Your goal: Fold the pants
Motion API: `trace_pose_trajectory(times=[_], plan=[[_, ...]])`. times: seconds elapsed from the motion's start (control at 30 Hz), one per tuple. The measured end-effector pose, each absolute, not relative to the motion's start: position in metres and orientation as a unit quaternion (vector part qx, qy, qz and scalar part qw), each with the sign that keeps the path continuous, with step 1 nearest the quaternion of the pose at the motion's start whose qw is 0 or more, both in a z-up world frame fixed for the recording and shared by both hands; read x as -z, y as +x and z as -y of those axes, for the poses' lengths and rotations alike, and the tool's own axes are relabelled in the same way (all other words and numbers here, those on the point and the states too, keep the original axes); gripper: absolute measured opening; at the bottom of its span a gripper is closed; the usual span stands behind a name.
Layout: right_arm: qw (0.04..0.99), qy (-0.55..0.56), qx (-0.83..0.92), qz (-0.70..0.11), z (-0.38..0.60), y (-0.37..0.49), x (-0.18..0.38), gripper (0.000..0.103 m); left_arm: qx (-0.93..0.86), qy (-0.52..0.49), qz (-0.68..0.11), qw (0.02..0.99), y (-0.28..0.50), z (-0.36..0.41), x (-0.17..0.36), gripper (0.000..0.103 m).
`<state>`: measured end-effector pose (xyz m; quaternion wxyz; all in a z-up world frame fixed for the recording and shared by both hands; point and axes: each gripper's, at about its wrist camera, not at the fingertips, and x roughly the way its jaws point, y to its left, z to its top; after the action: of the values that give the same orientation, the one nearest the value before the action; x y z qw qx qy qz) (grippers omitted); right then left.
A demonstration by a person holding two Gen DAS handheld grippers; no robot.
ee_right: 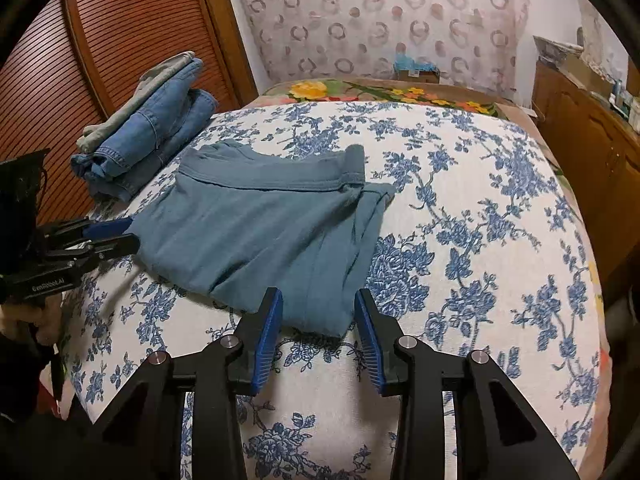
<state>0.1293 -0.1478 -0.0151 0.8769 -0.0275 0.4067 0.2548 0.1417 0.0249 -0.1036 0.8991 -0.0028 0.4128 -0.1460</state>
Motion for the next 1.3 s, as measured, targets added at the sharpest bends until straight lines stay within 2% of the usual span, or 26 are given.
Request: trace_pose_trajectory(times=[0.07,0.13,0.2,0.23,0.27,0.6,0.8,1.3], plan=[[0.875,-0.025,-0.255,-0.411,0.146,0.131,0.018,0.037,0.146,0.005,-0.414,0.899,0.144,-0.023,0.106,0.036],[0.874,-0.027,-0.254,-0.412,0.143,0.131,0.02,0.034,0.149,0.006,-0.418,0.896,0.148,-0.022,0.109,0.028],[0.876,-0.029,-0.257,-0.408,0.14,0.132,0.02,0.023,0.159,0.0,-0.419,0.894,0.151,-0.02,0.111,0.014],[0.875,-0.027,-0.259,-0.407,0.139,0.131,0.021,0.014,0.16,-0.002,-0.42,0.893,0.151,-0.019,0.111,0.013],[0.877,-0.025,-0.263,-0.402,0.14,0.129,0.02,0.012,0.159,-0.003,-0.417,0.895,0.149,-0.02,0.109,0.012],[0.891,-0.005,-0.264,-0.37,0.162,0.079,0.011,0.009,0.165,-0.028,-0.397,0.903,0.097,-0.025,0.092,0.011],[0.889,0.005,-0.262,-0.375,0.174,0.049,0.013,0.009,0.17,-0.01,-0.398,0.901,0.063,-0.009,0.091,0.011],[0.892,-0.003,-0.253,-0.374,0.181,0.023,0.002,0.009,0.176,-0.002,-0.4,0.9,0.042,0.0,0.088,0.011]])
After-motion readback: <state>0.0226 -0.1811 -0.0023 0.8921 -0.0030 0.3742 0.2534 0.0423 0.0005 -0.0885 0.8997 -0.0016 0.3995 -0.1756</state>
